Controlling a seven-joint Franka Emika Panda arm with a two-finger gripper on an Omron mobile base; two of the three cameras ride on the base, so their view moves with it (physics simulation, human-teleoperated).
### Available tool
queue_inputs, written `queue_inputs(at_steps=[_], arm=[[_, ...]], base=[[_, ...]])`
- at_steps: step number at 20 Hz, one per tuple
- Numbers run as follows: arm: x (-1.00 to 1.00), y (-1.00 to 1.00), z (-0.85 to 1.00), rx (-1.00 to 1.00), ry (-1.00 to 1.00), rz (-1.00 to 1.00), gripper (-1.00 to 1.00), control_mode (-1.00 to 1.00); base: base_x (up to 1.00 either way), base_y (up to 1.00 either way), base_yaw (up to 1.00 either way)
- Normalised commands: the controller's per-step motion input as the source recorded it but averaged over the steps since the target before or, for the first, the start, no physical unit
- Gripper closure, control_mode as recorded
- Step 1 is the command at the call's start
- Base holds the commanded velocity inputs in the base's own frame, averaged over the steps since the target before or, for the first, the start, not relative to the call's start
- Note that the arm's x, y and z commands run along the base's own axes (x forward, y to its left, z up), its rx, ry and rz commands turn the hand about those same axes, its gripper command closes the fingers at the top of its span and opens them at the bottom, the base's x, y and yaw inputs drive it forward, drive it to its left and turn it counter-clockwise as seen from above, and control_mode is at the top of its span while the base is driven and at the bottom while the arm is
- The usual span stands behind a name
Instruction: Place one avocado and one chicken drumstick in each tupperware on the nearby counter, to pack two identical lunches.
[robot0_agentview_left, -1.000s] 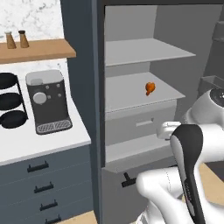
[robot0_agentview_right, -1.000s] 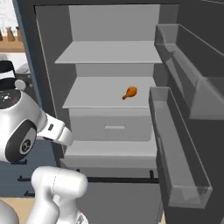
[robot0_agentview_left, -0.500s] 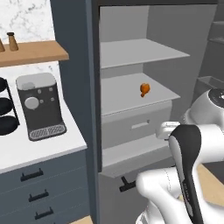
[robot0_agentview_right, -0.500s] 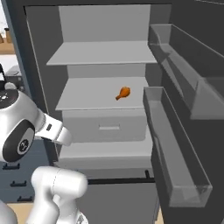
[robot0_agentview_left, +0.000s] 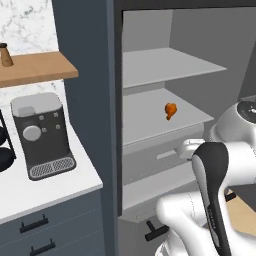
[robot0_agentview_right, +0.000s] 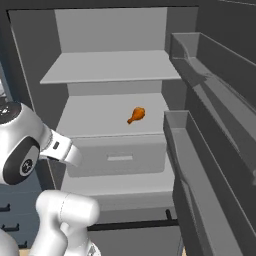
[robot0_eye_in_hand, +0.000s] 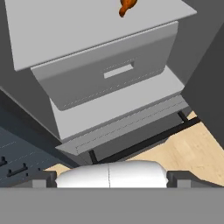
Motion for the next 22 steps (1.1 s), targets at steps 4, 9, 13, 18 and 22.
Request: queue_inputs(at_steps=[4, 9, 13, 18, 22], arm=[[0.0, 0.0, 0.0, 0.0, 0.0, 0.0, -1.0, 1.0], [0.0, 0.0, 0.0, 0.0, 0.0, 0.0, -1.0, 1.0], [0.0, 0.0, 0.0, 0.0, 0.0, 0.0, -1.0, 1.0], [0.0, 0.0, 0.0, 0.0, 0.0, 0.0, -1.0, 1.0], [0.0, 0.0, 0.0, 0.0, 0.0, 0.0, -1.0, 1.0]], base=[[0.21, -0.12, -0.05], [0.16, -0.26, -0.07], [0.26, -0.33, -0.05], [0.33, -0.15, -0.06], [0.31, -0.02, -0.02]])
